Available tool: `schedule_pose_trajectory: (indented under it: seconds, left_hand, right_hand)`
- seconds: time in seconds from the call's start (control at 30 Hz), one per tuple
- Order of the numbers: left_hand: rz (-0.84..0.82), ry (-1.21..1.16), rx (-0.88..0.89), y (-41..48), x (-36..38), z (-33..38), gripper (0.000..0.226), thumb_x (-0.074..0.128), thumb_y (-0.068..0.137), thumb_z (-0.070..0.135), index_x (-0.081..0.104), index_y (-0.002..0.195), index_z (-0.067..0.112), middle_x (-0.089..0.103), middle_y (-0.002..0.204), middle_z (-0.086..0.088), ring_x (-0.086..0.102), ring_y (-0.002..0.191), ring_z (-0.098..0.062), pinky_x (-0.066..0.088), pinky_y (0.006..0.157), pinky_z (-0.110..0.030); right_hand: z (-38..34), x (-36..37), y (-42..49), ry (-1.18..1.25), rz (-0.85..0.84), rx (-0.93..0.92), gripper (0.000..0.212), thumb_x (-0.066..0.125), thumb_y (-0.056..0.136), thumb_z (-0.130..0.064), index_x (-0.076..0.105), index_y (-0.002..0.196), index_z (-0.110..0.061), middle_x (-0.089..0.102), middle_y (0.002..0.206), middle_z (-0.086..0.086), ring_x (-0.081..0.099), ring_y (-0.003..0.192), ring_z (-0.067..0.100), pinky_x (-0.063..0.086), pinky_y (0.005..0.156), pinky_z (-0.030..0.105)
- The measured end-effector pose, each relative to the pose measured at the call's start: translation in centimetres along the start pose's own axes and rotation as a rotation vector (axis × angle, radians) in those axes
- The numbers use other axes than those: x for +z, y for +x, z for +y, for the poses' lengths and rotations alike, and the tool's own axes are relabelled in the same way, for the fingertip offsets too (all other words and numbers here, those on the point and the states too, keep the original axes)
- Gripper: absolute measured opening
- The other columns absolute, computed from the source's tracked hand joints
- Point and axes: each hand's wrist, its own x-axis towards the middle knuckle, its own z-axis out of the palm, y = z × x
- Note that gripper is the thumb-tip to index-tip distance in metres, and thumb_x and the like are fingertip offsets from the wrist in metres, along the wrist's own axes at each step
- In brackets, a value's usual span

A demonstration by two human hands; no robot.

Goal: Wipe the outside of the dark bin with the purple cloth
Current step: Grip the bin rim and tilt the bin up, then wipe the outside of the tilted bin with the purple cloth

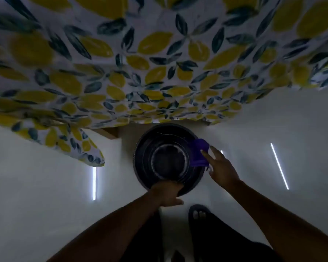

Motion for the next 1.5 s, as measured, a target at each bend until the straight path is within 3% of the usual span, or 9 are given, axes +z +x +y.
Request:
schedule_pose_trajectory:
  seconds: [0.13, 0.27, 0.4, 0.5, 0.7, 0.93, 1.23, 1.33, 1.5]
  left_hand:
    - [-0.037, 0.257, 0.026, 1.8, 2.2, -0.1, 0.049, 0.061, 0.084, 0.044, 0.053, 0.116, 0.008, 0.065, 0.112, -0.015, 0.064, 0.095, -0.032, 0.053, 0.078, -0.038]
    - [-0.007, 0.349, -0.078, 2.1, 4.4, -0.7, 0.028, 0.069, 0.063, 0.029, 0.07, 0.09, 0.023, 0.071, 0.06, 0.001, 0.061, 0.043, -0.011, 0.045, 0.039, -0.019]
    - [0.232, 0.321, -0.029, -0.2, 0.3, -0.4, 0.04, 0.041, 0.092, 0.013, 0.042, 0.131, 0.006, 0.067, 0.106, -0.018, 0.067, 0.085, -0.037, 0.054, 0.067, -0.041]
    - [0.375, 0.261, -0.082, -1.4, -2.9, -1.2, 0.039, 0.044, 0.093, 0.021, 0.042, 0.131, 0.011, 0.061, 0.124, -0.016, 0.06, 0.107, -0.036, 0.048, 0.085, -0.042]
    - [0.579, 0.121, -0.199, -0.7, -5.9, -3.5, 0.018, 0.043, 0.095, 0.025, 0.057, 0.102, 0.018, 0.07, 0.096, -0.01, 0.065, 0.09, -0.03, 0.042, 0.079, -0.032]
    - [0.73, -0.406, -0.249, 1.0, -5.9, -5.9, 0.024, 0.042, 0.099, 0.025, 0.058, 0.103, 0.008, 0.068, 0.092, -0.015, 0.064, 0.086, -0.03, 0.049, 0.076, -0.036]
    - [0.768, -0.69, -0.336, 2.8, -4.4, -8.5, 0.018, 0.046, 0.097, 0.027, 0.051, 0.083, 0.018, 0.054, 0.077, 0.003, 0.053, 0.077, -0.016, 0.033, 0.058, -0.018]
    - [0.781, -0.763, -0.356, 3.1, -3.7, -9.7, 0.016, 0.061, 0.088, 0.038, 0.058, 0.088, 0.022, 0.063, 0.083, 0.008, 0.059, 0.079, -0.01, 0.045, 0.068, -0.021]
    - [0.773, -0.721, -0.331, 4.4, -3.1, -10.1, 0.025, 0.066, 0.081, 0.041, 0.06, 0.099, 0.026, 0.069, 0.098, 0.005, 0.063, 0.09, -0.012, 0.05, 0.078, -0.027]
  right_hand:
    - [0.1, 1.8, 1.2, 0.026, 0.063, -0.038, 0.072, 0.078, 0.071, -0.004, 0.051, 0.137, -0.012, 0.041, 0.144, 0.022, 0.055, 0.118, 0.038, 0.054, 0.088, 0.045]
    - [0.1, 2.1, 1.9, 0.084, 0.104, -0.066, 0.062, 0.065, 0.072, 0.011, 0.055, 0.13, -0.008, 0.046, 0.137, 0.021, 0.06, 0.107, 0.037, 0.054, 0.085, 0.042]
    - [-0.9, -0.1, 3.2, 0.191, 0.172, 0.026, 0.049, 0.057, 0.073, 0.012, 0.061, 0.12, -0.002, 0.056, 0.119, 0.021, 0.063, 0.094, 0.036, 0.046, 0.085, 0.033]
    - [-1.4, -2.1, 4.3, 0.199, 0.177, 0.015, 0.04, 0.053, 0.073, -0.002, 0.066, 0.111, -0.001, 0.061, 0.108, 0.023, 0.063, 0.092, 0.039, 0.044, 0.083, 0.031]
    - [-3.2, -5.3, 5.5, 0.261, 0.254, -0.043, 0.046, 0.063, 0.072, 0.012, 0.065, 0.116, -0.002, 0.059, 0.101, 0.018, 0.059, 0.091, 0.034, 0.042, 0.079, 0.031]
    - [-4.1, -3.6, 3.2, 0.331, 0.322, 0.0, 0.056, 0.063, 0.077, 0.005, 0.056, 0.131, -0.006, 0.052, 0.107, 0.004, 0.056, 0.092, 0.019, 0.041, 0.083, 0.023]
    - [-4.6, 5.7, 0.8, 0.305, -0.024, -0.087, 0.074, 0.054, 0.079, -0.057, 0.048, 0.139, -0.015, 0.057, 0.111, 0.008, 0.056, 0.103, 0.026, 0.047, 0.09, 0.03]
    - [-4.9, 6.6, 1.6, 0.316, 0.054, -0.02, 0.09, 0.031, 0.079, -0.082, 0.046, 0.141, -0.019, 0.038, 0.139, 0.001, 0.04, 0.127, 0.015, 0.04, 0.103, 0.029]
    - [-6.6, 9.7, 3.2, 0.079, 0.142, 0.023, 0.084, 0.02, 0.089, -0.071, 0.001, 0.154, -0.022, 0.002, 0.162, 0.006, 0.004, 0.149, 0.026, 0.02, 0.116, 0.047]
